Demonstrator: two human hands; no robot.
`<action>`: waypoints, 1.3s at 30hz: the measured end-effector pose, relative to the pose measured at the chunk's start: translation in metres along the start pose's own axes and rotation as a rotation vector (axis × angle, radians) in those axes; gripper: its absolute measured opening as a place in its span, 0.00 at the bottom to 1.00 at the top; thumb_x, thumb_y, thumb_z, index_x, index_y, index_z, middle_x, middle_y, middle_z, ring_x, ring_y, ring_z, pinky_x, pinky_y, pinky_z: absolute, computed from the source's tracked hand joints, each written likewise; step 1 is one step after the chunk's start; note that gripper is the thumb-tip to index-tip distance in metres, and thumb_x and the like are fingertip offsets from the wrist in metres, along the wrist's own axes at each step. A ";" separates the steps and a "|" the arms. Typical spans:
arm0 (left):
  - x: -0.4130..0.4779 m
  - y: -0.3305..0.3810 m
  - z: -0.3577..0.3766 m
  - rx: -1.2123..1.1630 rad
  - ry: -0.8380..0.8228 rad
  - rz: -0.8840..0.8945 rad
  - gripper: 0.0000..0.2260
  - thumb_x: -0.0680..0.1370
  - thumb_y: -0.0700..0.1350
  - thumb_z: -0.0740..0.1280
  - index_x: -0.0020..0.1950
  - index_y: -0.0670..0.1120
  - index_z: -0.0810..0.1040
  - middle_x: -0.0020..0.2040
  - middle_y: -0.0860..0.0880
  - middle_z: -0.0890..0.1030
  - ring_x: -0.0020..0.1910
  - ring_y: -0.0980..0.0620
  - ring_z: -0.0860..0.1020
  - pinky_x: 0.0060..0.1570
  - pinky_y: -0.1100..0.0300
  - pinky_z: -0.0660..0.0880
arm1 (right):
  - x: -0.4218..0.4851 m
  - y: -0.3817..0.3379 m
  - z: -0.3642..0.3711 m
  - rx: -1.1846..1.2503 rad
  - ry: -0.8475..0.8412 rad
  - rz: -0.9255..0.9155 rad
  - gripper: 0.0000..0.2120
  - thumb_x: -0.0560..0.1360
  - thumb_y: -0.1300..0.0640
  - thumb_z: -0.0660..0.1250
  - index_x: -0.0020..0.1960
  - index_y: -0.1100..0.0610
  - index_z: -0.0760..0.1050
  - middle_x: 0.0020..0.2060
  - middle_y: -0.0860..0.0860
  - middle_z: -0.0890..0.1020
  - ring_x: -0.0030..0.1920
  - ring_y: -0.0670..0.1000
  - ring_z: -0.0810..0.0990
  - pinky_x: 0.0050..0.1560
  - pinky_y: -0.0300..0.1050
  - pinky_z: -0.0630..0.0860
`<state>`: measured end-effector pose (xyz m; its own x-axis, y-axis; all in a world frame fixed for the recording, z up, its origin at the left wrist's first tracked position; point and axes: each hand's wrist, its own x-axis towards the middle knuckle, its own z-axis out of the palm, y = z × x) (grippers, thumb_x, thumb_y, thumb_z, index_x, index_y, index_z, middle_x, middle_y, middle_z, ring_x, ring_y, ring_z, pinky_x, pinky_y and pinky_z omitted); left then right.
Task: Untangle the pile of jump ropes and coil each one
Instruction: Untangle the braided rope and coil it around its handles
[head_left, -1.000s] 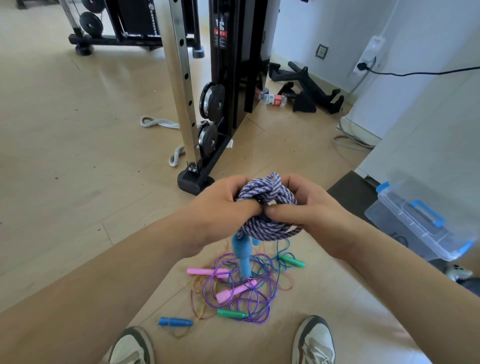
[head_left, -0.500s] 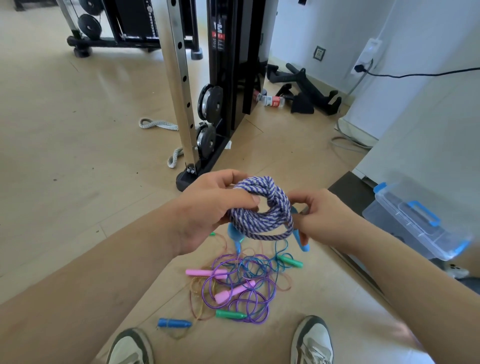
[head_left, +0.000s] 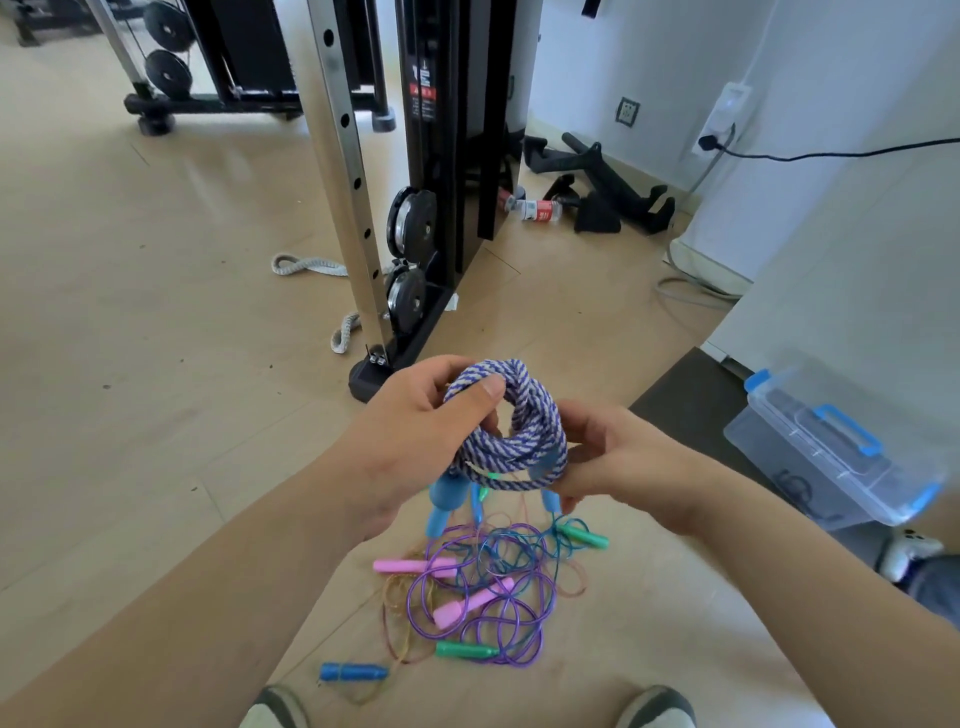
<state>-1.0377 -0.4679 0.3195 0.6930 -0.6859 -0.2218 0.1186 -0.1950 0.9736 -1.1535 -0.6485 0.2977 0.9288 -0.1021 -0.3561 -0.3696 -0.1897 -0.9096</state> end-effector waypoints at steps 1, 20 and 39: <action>0.003 0.000 0.003 -0.004 -0.004 -0.011 0.07 0.83 0.47 0.65 0.54 0.47 0.82 0.37 0.52 0.81 0.34 0.56 0.77 0.37 0.64 0.75 | 0.002 0.001 -0.003 0.076 -0.051 -0.019 0.34 0.64 0.70 0.70 0.69 0.54 0.75 0.60 0.53 0.83 0.51 0.62 0.80 0.52 0.66 0.77; 0.096 0.098 0.039 -0.265 -0.325 -0.155 0.20 0.76 0.31 0.67 0.67 0.40 0.78 0.61 0.41 0.84 0.59 0.49 0.83 0.55 0.62 0.78 | 0.011 -0.084 -0.101 0.332 0.276 0.031 0.07 0.79 0.49 0.70 0.47 0.50 0.84 0.39 0.49 0.82 0.41 0.47 0.79 0.45 0.43 0.75; 0.058 0.620 0.051 0.006 -0.417 -0.150 0.15 0.82 0.53 0.67 0.57 0.43 0.83 0.43 0.41 0.83 0.41 0.48 0.78 0.46 0.53 0.77 | -0.167 -0.541 -0.292 -0.032 0.427 -0.090 0.14 0.76 0.39 0.69 0.52 0.48 0.81 0.38 0.47 0.84 0.41 0.45 0.80 0.48 0.48 0.78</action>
<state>-0.9602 -0.6642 0.9071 0.3219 -0.8736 -0.3649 0.1910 -0.3176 0.9288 -1.1163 -0.8137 0.9113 0.8660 -0.4773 -0.1492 -0.2946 -0.2460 -0.9234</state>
